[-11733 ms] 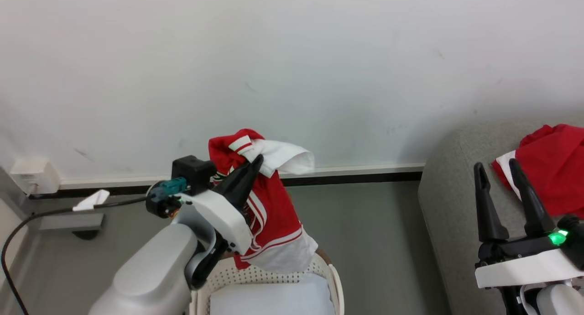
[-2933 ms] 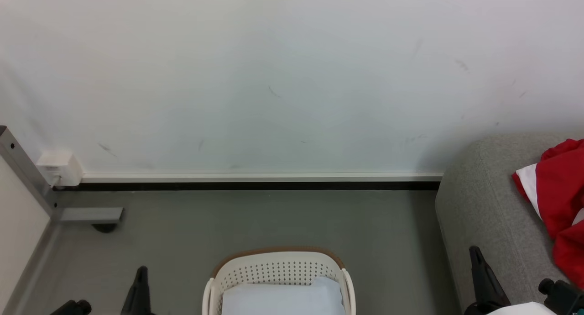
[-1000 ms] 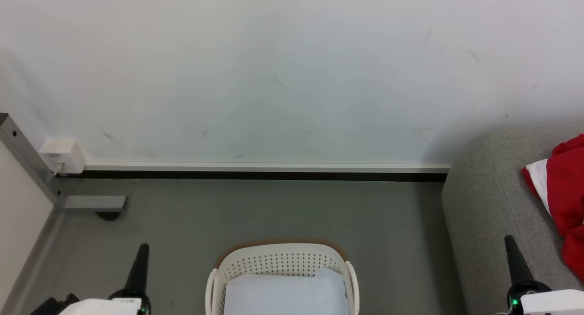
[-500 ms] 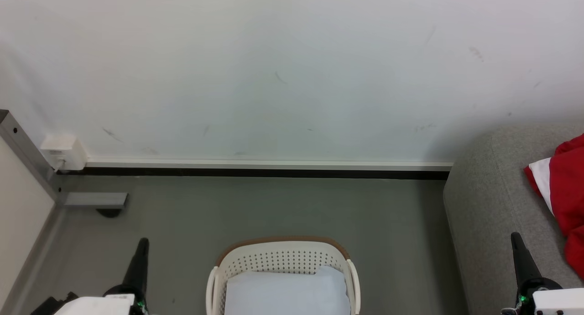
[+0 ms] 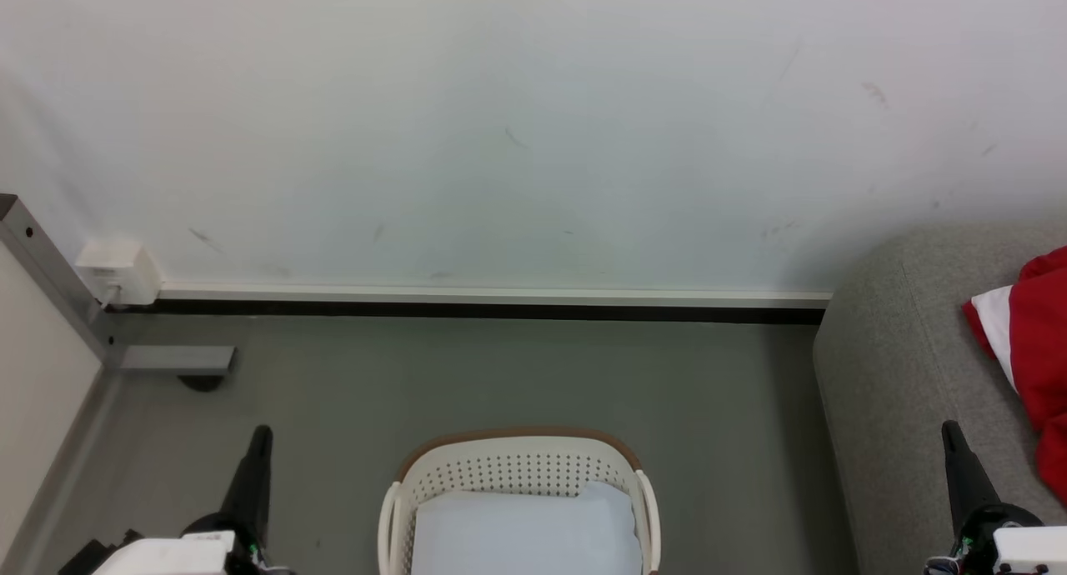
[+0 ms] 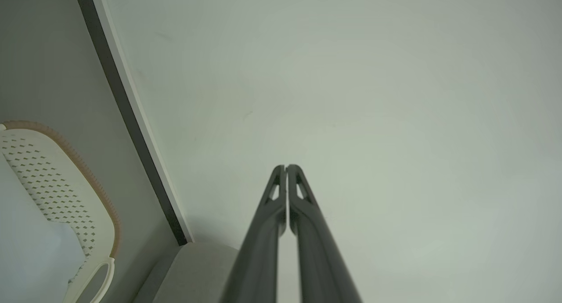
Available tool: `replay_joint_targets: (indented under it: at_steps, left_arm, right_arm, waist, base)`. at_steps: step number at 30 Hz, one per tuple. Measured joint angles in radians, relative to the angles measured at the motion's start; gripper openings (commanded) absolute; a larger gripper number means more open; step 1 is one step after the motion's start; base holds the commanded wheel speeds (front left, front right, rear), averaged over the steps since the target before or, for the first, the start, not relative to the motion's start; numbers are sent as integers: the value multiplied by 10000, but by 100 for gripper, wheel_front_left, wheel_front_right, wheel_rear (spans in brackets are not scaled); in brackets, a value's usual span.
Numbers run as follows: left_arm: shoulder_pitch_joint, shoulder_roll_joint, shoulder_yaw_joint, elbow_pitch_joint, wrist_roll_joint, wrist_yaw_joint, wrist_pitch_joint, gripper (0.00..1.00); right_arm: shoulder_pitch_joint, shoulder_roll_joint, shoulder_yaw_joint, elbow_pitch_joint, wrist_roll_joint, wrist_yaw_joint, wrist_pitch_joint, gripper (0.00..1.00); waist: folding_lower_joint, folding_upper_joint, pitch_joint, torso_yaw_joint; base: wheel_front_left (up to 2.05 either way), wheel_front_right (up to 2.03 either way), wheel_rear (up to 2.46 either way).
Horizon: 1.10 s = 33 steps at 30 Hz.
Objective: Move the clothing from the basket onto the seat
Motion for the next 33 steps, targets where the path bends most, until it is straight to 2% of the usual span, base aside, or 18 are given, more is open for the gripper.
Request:
replay_joint_targets:
  at_steps: [12,33]
  left_arm:
    - [-65,-15,56,-54,-715,-44,182,0]
    - [-68,-15,59,-56,-717,-56,182,0]
  right_arm:
    - [-16,29,-196,-46,650,0,224,0]
    - [-19,38,-215,-50,656,0,226,0]
  waist:
    - [0,0,67,33]
    - [0,0,67,33]
  base:
    - [0,0,0]
    - [0,0,0]
